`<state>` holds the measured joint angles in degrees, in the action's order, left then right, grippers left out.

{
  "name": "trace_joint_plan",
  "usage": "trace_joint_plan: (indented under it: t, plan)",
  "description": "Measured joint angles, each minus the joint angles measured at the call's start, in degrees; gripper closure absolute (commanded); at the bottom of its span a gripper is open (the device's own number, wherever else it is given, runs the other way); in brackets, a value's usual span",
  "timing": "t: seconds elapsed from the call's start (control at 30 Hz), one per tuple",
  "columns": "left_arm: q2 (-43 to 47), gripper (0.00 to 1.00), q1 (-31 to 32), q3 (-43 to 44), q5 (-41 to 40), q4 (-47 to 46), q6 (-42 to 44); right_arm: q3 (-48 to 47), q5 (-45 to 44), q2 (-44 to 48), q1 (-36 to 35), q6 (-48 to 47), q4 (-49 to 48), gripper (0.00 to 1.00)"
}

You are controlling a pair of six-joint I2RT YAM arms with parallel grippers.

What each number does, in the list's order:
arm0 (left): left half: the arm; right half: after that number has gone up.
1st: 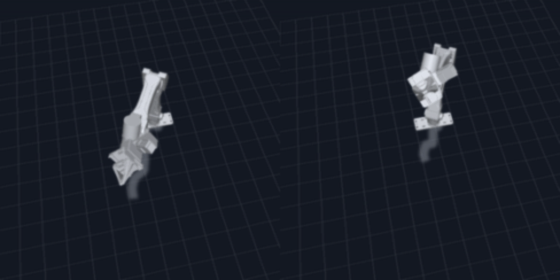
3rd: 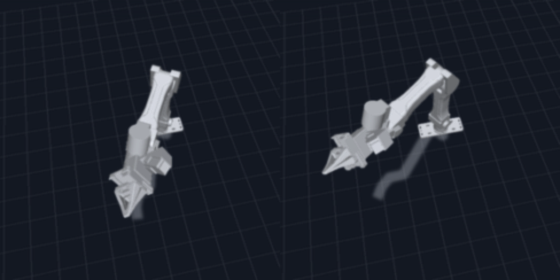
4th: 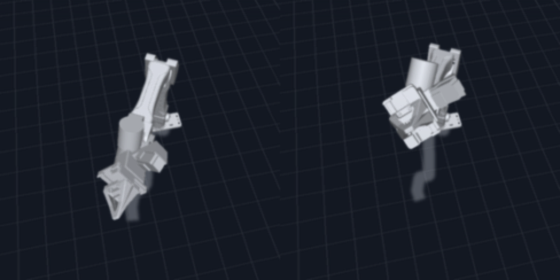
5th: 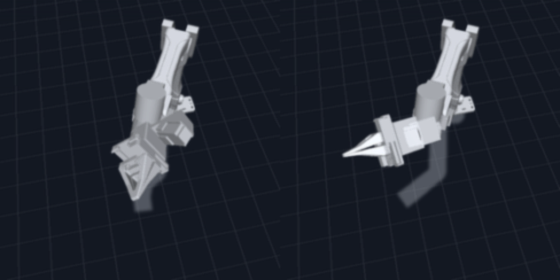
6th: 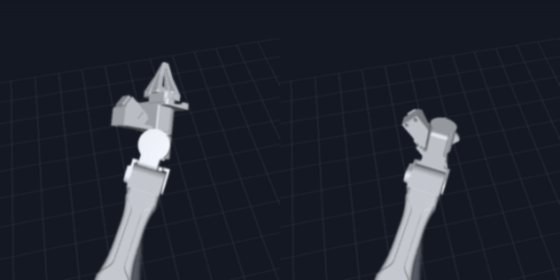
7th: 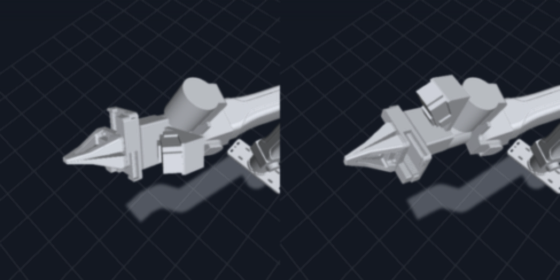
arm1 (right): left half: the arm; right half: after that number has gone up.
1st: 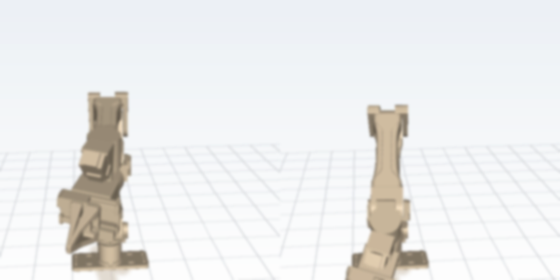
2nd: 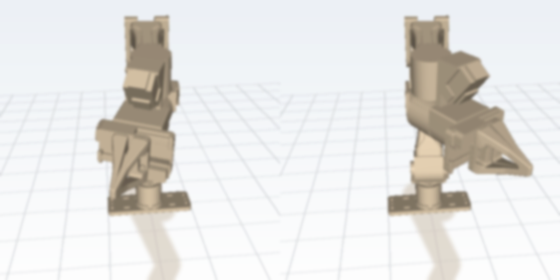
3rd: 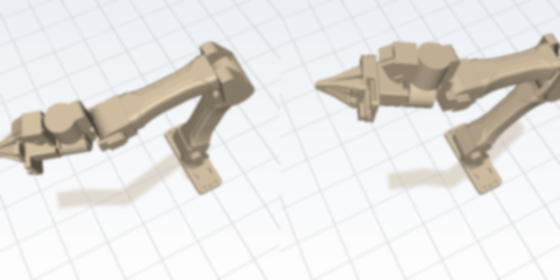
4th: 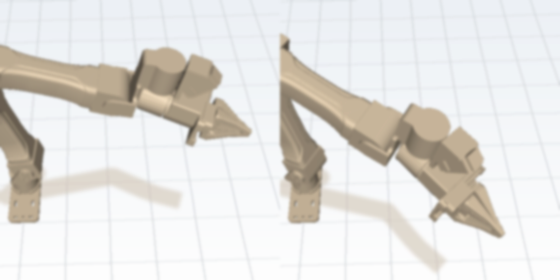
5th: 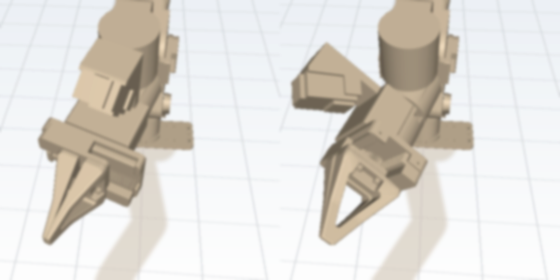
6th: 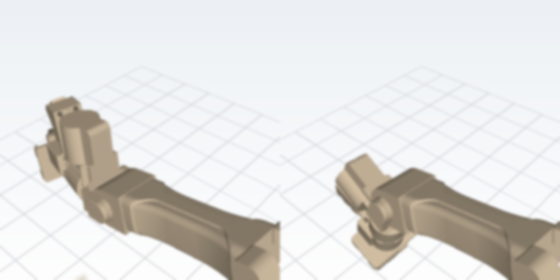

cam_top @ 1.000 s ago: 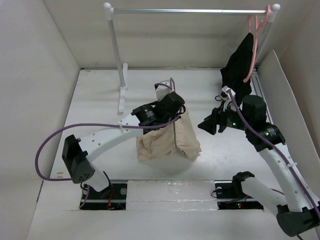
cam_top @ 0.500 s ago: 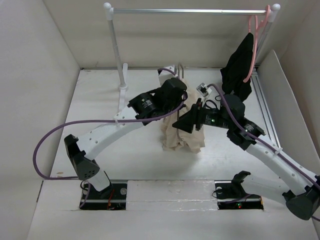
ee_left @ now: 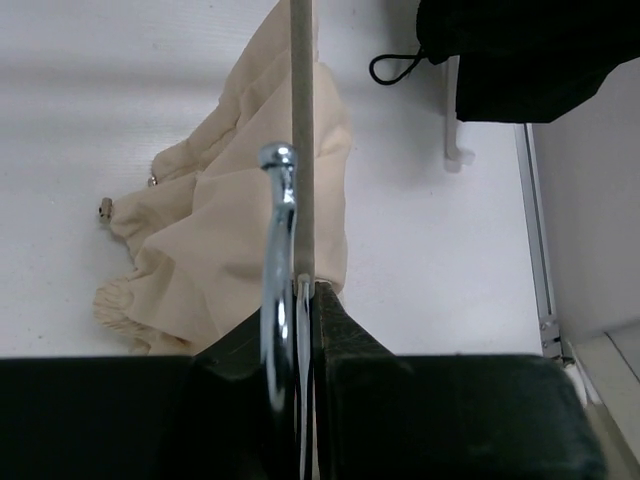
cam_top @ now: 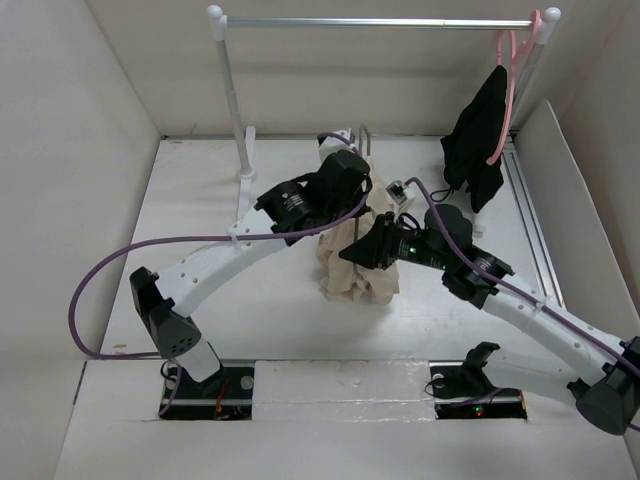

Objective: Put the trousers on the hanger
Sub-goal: Place the hanger at the clothesline.

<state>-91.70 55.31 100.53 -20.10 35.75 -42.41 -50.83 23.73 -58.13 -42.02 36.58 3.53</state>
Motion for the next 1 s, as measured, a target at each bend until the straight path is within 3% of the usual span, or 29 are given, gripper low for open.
trace_joint_plan:
  t: [0.17, 0.3, 0.33, 0.4, 0.43, 0.5, 0.53, 0.57, 0.63, 0.8, 1.0]
  plan:
    - [-0.1, 1.00, -0.5, 0.0, -0.7, -0.9, 1.6, 0.2, -2.5, -1.5, -0.4, 4.0, -1.5, 0.95]
    - [-0.1, 1.00, -0.8, 0.5, -0.3, -1.2, 2.5, 0.2, -2.5, -1.6, 0.1, 5.6, -2.8, 1.00]
    - [-0.1, 0.87, -1.5, 0.9, 0.2, -1.3, 2.8, 0.2, -2.5, -1.7, 0.5, 6.2, -3.7, 1.00]
    - [-0.1, 0.70, -2.4, 1.8, 1.7, -1.9, 3.0, -0.1, -2.1, -2.3, 1.6, 7.5, -5.4, 1.00]
    - [0.0, 0.55, -3.0, 2.3, 2.5, -2.8, 3.3, -0.5, -1.9, -2.8, 2.3, 8.0, -5.7, 1.00]
    - [0.4, 0.44, -4.2, 3.1, 4.2, -4.5, 3.8, -1.7, -1.4, -4.5, 3.9, 8.9, -6.0, 1.00]
    - [0.9, 0.33, -4.7, 3.2, 4.7, -5.2, 4.0, -2.2, -1.2, -5.2, 4.5, 9.1, -6.1, 1.00]
    - [1.6, 0.32, -5.1, 3.4, 5.1, -5.8, 4.2, -3.2, -0.9, -6.5, 5.7, 9.6, -6.3, 1.00]
    - [3.3, 0.20, -5.7, 3.7, 5.4, -6.8, 5.4, -4.8, -0.2, -8.3, 7.4, 9.9, -6.6, 1.00]
    - [10.5, 0.01, -5.8, 4.3, 5.2, -10.3, 8.1, -10.1, 2.2, -13.0, 11.9, 10.0, -7.5, 1.00]
    - [21.3, 0.01, -5.8, 1.7, 2.3, -15.3, 10.6, -19.7, 6.1, -19.0, 19.2, 10.6, -8.0, 1.00]
